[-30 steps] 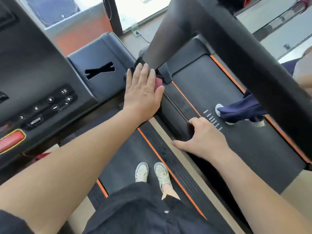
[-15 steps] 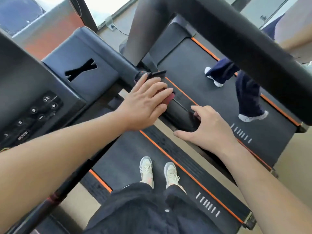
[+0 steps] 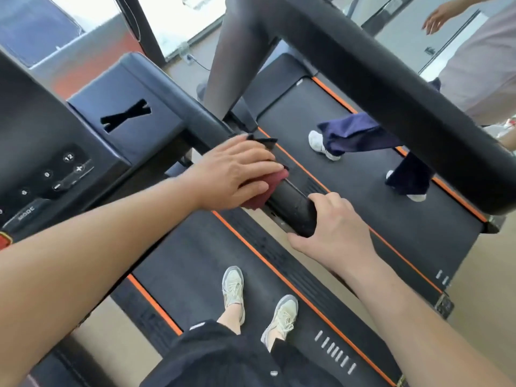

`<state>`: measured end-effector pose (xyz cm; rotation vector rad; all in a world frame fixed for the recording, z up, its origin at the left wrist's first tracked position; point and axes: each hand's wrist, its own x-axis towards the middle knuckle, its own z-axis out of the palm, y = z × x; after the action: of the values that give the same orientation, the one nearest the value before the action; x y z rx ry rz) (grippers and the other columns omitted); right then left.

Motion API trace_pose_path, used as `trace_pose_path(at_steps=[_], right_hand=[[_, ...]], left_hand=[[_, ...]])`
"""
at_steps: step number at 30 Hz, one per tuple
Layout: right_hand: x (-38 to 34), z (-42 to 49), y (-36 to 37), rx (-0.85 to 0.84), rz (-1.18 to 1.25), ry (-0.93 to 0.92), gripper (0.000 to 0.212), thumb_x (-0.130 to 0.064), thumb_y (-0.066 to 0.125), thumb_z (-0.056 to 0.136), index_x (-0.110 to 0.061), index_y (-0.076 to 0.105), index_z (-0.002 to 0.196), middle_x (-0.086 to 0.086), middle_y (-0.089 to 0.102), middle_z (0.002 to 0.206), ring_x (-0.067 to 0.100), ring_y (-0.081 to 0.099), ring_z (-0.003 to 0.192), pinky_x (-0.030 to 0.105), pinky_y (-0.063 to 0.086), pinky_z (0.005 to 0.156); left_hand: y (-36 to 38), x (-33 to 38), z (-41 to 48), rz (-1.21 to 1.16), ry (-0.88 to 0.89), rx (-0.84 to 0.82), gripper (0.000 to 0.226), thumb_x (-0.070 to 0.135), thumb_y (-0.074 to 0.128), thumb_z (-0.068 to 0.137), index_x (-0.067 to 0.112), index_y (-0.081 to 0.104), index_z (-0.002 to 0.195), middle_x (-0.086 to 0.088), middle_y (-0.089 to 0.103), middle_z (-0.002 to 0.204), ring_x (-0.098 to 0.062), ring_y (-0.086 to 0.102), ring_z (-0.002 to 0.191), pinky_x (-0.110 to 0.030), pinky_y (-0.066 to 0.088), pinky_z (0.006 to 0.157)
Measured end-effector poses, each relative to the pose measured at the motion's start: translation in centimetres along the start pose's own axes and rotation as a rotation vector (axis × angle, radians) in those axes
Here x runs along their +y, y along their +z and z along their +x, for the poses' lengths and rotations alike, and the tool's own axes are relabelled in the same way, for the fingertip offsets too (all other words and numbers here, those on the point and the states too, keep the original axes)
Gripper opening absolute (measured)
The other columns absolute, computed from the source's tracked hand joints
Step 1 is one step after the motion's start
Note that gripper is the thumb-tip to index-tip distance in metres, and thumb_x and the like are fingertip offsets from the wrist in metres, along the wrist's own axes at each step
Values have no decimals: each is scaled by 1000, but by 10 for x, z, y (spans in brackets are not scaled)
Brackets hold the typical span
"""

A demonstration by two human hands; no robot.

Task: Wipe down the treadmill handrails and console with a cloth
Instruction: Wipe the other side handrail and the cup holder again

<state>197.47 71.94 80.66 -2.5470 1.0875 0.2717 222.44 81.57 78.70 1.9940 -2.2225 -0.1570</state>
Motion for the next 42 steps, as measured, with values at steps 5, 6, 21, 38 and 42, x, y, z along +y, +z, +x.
trace_pose_path(at_steps=[5, 6, 21, 38, 42], right_hand=[[17, -9, -1, -6, 253, 55, 100, -71, 74, 66, -26, 41, 150, -12, 50, 138, 10, 47, 134, 41, 47, 107], [22, -13, -2, 2, 259, 63, 101, -72, 74, 64, -27, 43, 149, -13, 50, 137, 9, 48, 133, 41, 48, 105], [85, -79, -12, -12, 109, 181, 88, -76, 72, 64, -29, 52, 136, -15, 50, 123, 11, 50, 122, 35, 52, 95], [91, -88, -11, -69, -24, 157, 75, -78, 64, 66, -28, 53, 120, -12, 49, 114, 14, 51, 114, 33, 49, 88], [69, -67, -16, 10, 26, 36, 80, -74, 68, 68, -24, 50, 128, -7, 51, 123, 17, 49, 122, 37, 49, 92]], left_hand=[[-2, -5, 35, 92, -421, 58, 47, 45, 33, 102, 27, 77, 103, 3, 73, 109, -23, 59, 118, -46, 31, 117], [5, 16, 40, 103, -369, 72, 46, 42, 36, 101, 23, 77, 97, 0, 74, 100, -28, 62, 109, -47, 36, 111], [13, 85, 45, -106, 2, -34, 38, 45, 35, 105, 38, 71, 116, 16, 71, 114, -14, 60, 110, -36, 39, 109], [14, 55, 21, 73, -418, 93, 46, 43, 25, 107, 28, 58, 136, 6, 56, 140, -21, 36, 144, -49, 13, 126], [44, 131, 32, -23, -434, 249, 39, 38, 36, 106, 21, 66, 124, 3, 61, 134, -28, 40, 142, -52, 13, 126]])
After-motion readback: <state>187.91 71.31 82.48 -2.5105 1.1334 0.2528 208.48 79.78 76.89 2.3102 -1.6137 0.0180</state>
